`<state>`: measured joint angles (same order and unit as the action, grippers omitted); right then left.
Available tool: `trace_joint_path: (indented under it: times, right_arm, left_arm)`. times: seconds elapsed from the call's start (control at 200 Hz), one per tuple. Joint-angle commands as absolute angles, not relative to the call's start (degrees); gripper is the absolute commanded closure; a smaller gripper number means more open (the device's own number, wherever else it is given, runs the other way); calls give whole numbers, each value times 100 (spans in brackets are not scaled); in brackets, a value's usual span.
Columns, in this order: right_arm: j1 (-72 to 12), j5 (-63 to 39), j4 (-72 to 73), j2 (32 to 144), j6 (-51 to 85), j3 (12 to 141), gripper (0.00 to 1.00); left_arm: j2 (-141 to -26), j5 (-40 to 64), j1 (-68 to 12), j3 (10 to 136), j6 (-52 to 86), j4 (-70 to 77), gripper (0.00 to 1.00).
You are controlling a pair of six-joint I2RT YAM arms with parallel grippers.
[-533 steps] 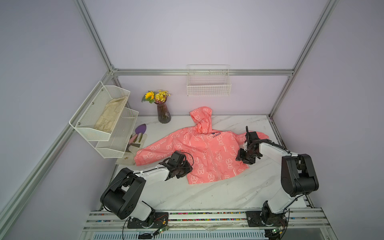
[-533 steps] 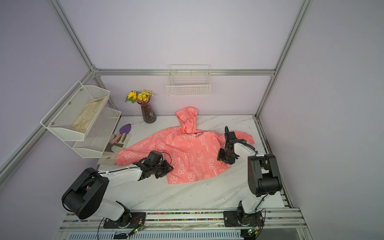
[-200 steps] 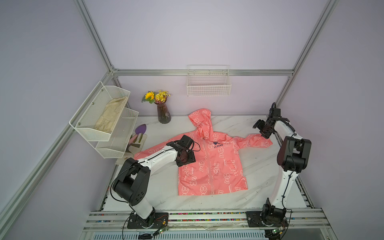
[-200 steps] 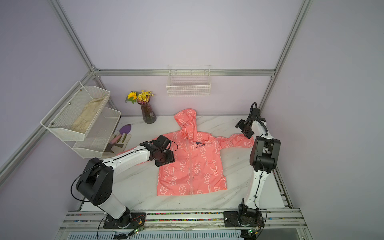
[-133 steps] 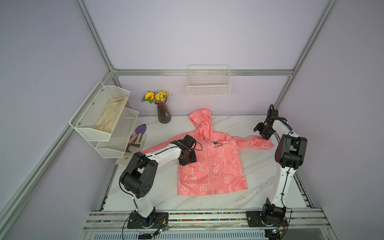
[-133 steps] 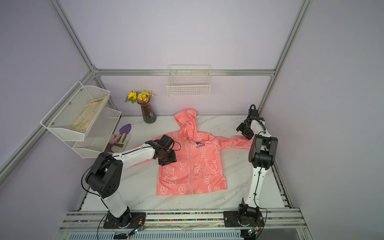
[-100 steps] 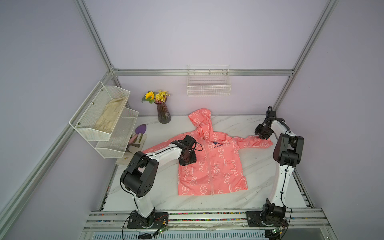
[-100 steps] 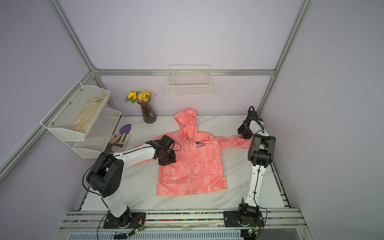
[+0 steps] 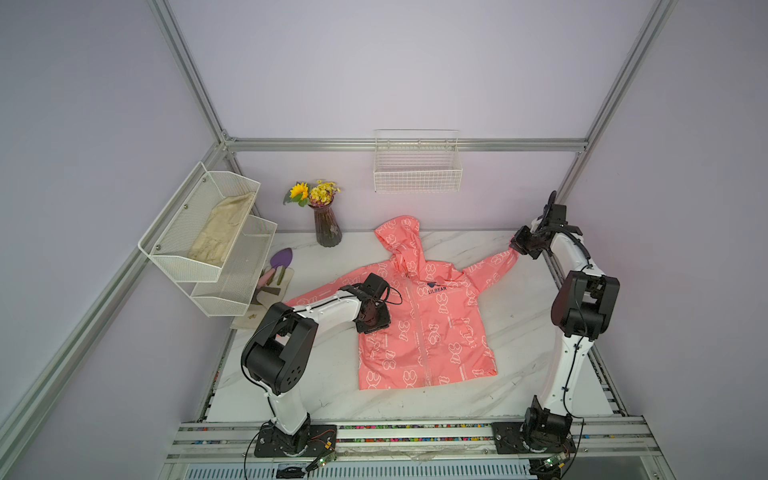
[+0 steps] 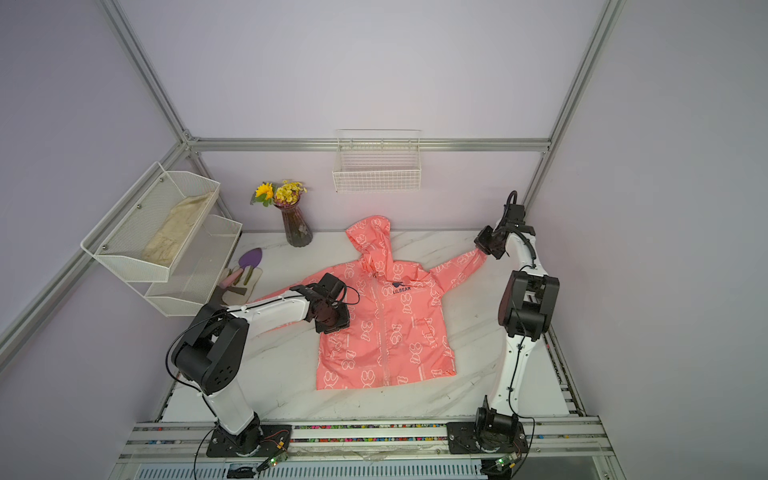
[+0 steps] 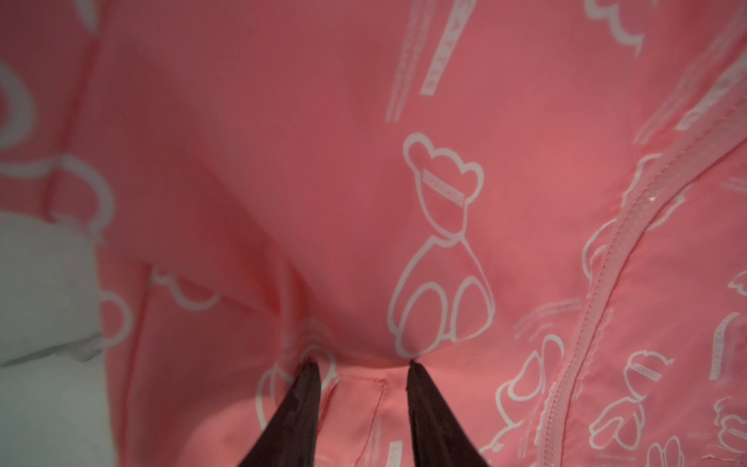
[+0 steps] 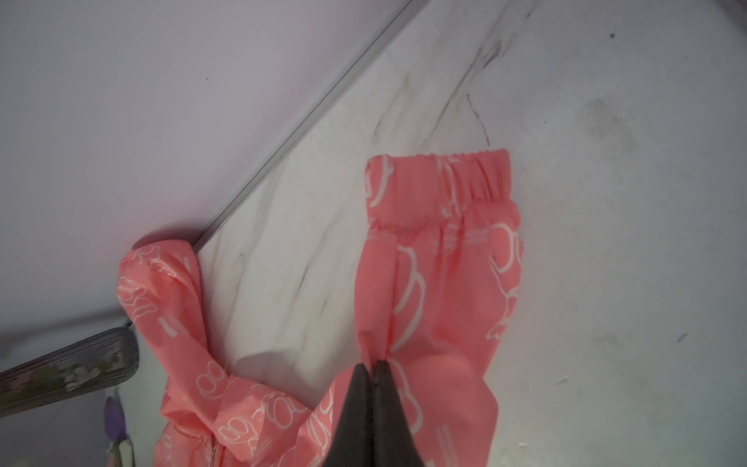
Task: Unzip the jacket
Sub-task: Flatten out the jacket at the center of the board.
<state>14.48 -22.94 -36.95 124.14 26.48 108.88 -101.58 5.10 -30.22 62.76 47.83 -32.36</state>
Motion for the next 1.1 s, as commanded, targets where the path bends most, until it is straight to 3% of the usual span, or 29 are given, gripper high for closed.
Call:
trace_joint_path:
  times: [0.0,0.17,0.55,0.63,0.685,0.895,1.095]
  right_arm:
    - [1557,-3035,-2124,11633,2675,9753,100]
    - [1889,-4029,10,10892,3048,7915,100]
    - [2250,-2031,2129,8037,4431,3536,100]
    - [2245,-1585,1284,7355,4686,3219,80]
    - [2250,-1340,400,6967,4666,3294,55]
    - [2254,-593,-2097,6378,4590,4213,34]
    - [2265,-589,-2545,7673,4133,5305,19]
  left_arm:
    - [-9879,450,-2973,6028,4875,-3083,63]
    - [-9782,606,-2960,5852,4808,-2965,63]
    - [-9501,803,-2944,5536,4613,-2915,63]
    - [-9550,869,-2936,5586,4513,-2949,63]
    - [-9571,879,-2936,5635,4442,-2981,63]
    - [-9615,892,-2909,5754,4294,-3005,61]
    - [-9636,866,-2890,5792,4271,-2914,59]
